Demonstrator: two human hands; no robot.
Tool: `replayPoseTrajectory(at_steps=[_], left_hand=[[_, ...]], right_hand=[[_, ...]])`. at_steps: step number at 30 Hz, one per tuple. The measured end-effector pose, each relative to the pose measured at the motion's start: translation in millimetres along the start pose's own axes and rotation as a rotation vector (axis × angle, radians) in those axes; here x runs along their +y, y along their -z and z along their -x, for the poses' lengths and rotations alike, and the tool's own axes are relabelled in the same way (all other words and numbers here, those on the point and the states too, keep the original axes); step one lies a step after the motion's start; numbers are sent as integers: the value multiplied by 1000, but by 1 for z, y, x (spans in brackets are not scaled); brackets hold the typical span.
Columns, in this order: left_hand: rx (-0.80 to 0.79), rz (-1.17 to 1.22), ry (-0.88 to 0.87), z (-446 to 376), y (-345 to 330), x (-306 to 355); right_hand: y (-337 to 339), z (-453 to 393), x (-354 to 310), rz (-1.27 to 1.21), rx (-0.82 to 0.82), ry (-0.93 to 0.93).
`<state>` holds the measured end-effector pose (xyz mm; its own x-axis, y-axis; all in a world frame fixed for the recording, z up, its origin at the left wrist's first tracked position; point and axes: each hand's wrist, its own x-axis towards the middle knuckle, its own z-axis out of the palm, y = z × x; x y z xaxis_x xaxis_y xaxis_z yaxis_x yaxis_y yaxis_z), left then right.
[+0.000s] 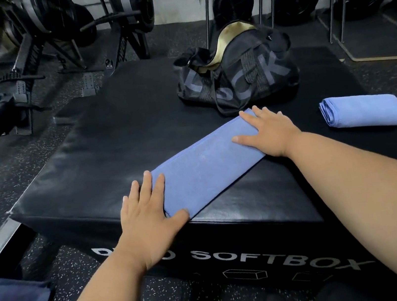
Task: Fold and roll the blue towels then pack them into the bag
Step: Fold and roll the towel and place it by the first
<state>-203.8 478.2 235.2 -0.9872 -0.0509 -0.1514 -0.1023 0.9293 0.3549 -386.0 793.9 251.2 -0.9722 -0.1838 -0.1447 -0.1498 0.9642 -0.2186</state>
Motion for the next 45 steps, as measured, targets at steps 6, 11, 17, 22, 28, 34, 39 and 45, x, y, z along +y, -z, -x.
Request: replayPoseTrajectory(at_steps=[6, 11, 17, 22, 28, 34, 39, 45], left_hand=[[24, 7, -3, 3, -4, 0], [36, -5, -9, 2, -8, -2], [21, 57, -54, 0, -12, -12], [40, 33, -97, -6, -9, -15], [208, 259, 129, -7, 14, 8], [216, 294, 148, -20, 26, -11], [212, 382, 162, -26, 33, -8], [230, 518, 135, -31, 25, -16]], right_hand=[[-9, 13, -12, 209, 286, -73], [-39, 70, -74, 76, 116, 181], [-54, 104, -108, 141, 12, 489], [-61, 127, -114, 101, 18, 572], [-70, 146, -124, 90, 91, 591], [-77, 152, -130, 126, 71, 667], [-82, 152, -143, 41, 170, 607], [-95, 139, -151, 6, 331, 580]])
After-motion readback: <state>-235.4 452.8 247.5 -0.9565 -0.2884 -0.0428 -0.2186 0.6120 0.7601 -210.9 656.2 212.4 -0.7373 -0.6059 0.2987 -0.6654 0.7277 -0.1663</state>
